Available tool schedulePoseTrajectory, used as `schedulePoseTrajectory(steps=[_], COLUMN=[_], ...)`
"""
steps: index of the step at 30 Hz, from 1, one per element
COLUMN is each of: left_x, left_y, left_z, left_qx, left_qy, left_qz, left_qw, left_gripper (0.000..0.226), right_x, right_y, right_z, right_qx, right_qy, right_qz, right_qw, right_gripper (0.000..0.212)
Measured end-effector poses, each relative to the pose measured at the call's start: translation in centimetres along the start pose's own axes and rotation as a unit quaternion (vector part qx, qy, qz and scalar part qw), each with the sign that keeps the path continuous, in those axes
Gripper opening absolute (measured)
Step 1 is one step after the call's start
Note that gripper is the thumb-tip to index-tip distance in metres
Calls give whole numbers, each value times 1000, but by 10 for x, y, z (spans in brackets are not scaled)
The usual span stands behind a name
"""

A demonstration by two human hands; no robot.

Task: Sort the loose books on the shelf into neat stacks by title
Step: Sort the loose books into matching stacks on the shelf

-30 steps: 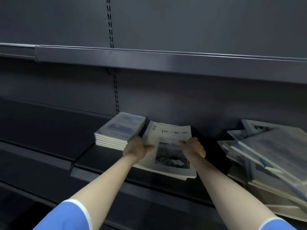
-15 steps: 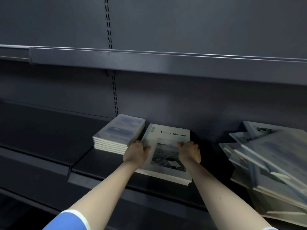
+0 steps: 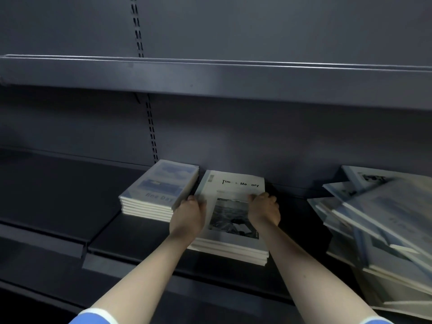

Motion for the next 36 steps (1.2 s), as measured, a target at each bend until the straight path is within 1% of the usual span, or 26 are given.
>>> schedulePoseTrajectory(steps=[7,13,15,18,23,25,29,32,36], left_x=[-1,3,4,0,-3,-2,-5,-14,-29], left_y=[1,2,6,21,56,71,100,123,157], left_z=[-1,-4,-6,-6,1,5,9,11,18], left_qx=[-2,28,37,47,46,25,-50,-87,-105], left_qy=[6,-28,-28,-24,-28,-36,-64,-76,-88], left_qz=[9,-6,0,22,81,93,93,119,155], left_qw=[1000,999,999,998,995,995,992,986,978], left_gripper=[43,39,39,46,58,60,61,63,58], right_x=[3,1,1,0,2,1,2,7,9], right_y=[-1,-2,0,6,15,19,37,64,107], right_z=[2,-12,-21,-41,-81,-99,-128,-143,-160], right_qx=[-14,-58,-74,-77,-58,-61,-82,-99,-98], right_qy=[-2,-24,-14,11,38,57,77,86,102], right_qz=[0,-14,-27,-39,-58,-65,-65,-33,21], right_qw=[1000,998,997,996,996,994,992,991,990], right_gripper=[45,50,47,44,47,47,51,50,48])
Point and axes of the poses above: each hand's wrist, its own x-axis towards the middle knuckle, its own z-axis out of the palm, y = z × x, the point moved 2 cm from there along x, towards the middle knuckle, and after that the axes turned 9 degrees about -x, right-handed, at the moved point
